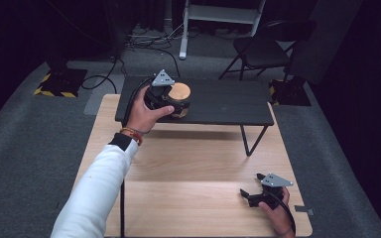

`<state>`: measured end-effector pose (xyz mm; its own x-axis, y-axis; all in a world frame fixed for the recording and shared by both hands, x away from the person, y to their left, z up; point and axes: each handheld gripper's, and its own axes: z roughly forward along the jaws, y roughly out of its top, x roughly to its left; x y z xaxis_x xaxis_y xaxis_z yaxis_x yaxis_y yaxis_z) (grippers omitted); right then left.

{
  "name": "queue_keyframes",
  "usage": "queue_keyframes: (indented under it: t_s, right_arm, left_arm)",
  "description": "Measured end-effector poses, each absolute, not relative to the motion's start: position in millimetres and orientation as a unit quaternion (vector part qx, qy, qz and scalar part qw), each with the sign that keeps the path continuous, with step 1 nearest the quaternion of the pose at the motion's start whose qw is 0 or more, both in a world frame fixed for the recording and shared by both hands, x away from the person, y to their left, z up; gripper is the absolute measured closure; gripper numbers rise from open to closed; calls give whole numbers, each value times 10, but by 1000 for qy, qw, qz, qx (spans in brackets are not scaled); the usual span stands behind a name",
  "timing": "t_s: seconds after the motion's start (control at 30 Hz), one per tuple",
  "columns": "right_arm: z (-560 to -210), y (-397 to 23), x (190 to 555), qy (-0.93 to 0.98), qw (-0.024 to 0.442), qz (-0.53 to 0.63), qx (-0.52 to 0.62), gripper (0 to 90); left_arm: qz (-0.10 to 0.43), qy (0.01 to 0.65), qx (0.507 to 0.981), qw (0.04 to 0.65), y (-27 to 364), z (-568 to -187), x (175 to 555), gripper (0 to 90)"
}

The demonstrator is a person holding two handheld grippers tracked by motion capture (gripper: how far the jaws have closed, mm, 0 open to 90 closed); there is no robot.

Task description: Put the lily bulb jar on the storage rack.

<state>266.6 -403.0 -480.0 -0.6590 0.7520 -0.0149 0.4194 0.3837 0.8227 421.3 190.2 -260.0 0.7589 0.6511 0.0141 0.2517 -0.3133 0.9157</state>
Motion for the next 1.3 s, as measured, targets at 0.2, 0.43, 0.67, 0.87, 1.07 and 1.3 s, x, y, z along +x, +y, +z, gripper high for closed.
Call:
queue_keyframes:
  t_s: [0.2,0.43,0.67,0.87,1.07,1.3]
  right_arm:
    - [-4801,-4029,2663,808,199,420,362,0]
    - [-4805,-4027,2657,808,202,420,360,0]
    - [-4805,-4026,2657,808,202,420,360,0]
    - [-4803,-4023,2653,808,201,420,361,0]
    - [-4803,-4025,2654,808,201,420,361,0]
    - [-4805,-4026,2654,808,202,420,361,0]
  left_arm:
    - [178,285,783,523,1951,-2636,4253,211]
    - [168,295,786,517,1969,-2615,4214,12]
    - [187,305,774,522,2060,-2560,4017,4]
    - [192,292,773,530,2127,-2619,3841,4]
    - [196,287,769,537,2123,-2737,3666,4]
    - [207,272,770,539,2109,-3065,3364,5]
